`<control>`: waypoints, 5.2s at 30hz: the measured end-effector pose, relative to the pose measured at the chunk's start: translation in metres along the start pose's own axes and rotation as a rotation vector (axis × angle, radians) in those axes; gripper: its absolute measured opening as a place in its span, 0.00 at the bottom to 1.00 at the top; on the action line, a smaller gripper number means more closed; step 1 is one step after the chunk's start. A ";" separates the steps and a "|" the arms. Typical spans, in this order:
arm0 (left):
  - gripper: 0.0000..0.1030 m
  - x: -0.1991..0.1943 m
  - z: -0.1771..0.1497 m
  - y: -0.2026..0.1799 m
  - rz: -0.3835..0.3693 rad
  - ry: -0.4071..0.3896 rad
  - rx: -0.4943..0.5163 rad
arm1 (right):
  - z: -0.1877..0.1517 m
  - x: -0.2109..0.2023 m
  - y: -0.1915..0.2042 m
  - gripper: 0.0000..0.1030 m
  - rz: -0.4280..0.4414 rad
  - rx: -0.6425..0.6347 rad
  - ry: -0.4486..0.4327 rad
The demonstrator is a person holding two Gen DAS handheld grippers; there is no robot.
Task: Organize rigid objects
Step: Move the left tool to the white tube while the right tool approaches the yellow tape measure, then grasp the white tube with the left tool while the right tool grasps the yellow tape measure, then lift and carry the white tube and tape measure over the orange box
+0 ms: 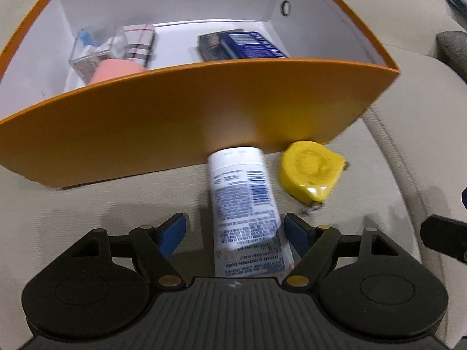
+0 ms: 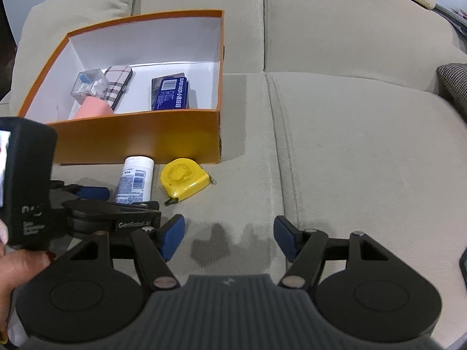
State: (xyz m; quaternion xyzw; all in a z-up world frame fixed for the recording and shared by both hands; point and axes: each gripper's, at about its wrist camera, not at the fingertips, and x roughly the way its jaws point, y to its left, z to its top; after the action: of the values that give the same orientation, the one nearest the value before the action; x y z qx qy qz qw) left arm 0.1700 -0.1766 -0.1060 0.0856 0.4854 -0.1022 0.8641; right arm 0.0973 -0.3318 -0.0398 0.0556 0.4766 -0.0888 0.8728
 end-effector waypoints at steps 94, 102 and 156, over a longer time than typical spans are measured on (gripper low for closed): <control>0.82 -0.036 -0.061 0.096 0.076 -0.009 -0.107 | -0.066 0.052 0.095 0.71 -0.043 0.039 0.052; 0.72 -0.037 -0.060 0.093 0.073 -0.007 -0.093 | -0.064 0.050 0.093 0.65 -0.032 0.024 0.059; 0.55 -0.102 -0.069 0.097 0.043 -0.080 -0.069 | -0.050 0.006 0.078 0.65 0.018 0.003 0.005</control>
State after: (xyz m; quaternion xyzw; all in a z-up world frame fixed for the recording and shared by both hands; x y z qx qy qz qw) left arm 0.0870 -0.0565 -0.0497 0.0622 0.4515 -0.0702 0.8873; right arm 0.0758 -0.2470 -0.0708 0.0616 0.4782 -0.0816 0.8723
